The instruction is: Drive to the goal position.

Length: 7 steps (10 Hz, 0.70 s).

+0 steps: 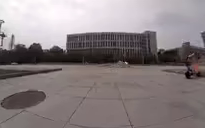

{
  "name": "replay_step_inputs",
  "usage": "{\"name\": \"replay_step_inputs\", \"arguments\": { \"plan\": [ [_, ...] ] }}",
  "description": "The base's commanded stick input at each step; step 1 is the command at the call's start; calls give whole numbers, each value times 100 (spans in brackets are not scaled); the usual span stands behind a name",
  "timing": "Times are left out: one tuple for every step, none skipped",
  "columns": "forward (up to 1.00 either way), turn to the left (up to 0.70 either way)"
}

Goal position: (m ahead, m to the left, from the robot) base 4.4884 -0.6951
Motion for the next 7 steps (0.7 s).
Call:
{"name": "replay_step_inputs", "arguments": {
  "plan": [
    [100,14],
    [100,33],
    [100,9],
    [100,0],
    [100,0],
    [100,0],
    [100,0]
  ]
}}
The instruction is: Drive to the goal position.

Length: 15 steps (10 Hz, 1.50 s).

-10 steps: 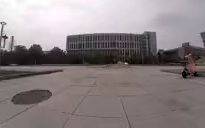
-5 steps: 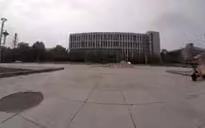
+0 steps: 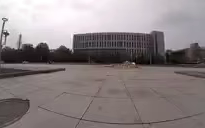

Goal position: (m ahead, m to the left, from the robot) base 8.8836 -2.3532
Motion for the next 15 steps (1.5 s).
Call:
{"name": "replay_step_inputs", "arguments": {
  "plan": [
    [100,0],
    [100,0],
    [100,0],
    [100,0],
    [100,0],
    [100,0],
    [100,0],
    [100,0],
    [100,0],
    [100,11],
    [100,39],
    [100,30],
    [100,4],
    [100,0],
    [100,0]
  ]
}}
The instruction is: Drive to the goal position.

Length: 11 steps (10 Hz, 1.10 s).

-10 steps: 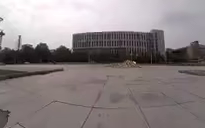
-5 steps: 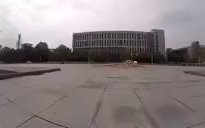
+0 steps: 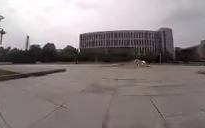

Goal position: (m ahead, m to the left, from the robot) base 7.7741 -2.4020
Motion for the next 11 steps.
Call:
{"name": "replay_step_inputs", "arguments": {
  "plan": [
    [100,0],
    [100,0],
    [100,0],
    [100,0],
    [100,0],
    [100,0],
    [100,0],
    [100,0],
    [100,0],
    [100,0],
    [100,0]
  ]
}}
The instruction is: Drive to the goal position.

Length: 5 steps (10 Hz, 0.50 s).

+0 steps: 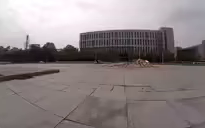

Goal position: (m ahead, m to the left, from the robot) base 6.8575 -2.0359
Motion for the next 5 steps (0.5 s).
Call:
{"name": "replay_step_inputs", "arguments": {
  "plan": [
    [100,0],
    [100,0],
    [100,-1],
    [100,-5],
    [100,-2]
  ]
}}
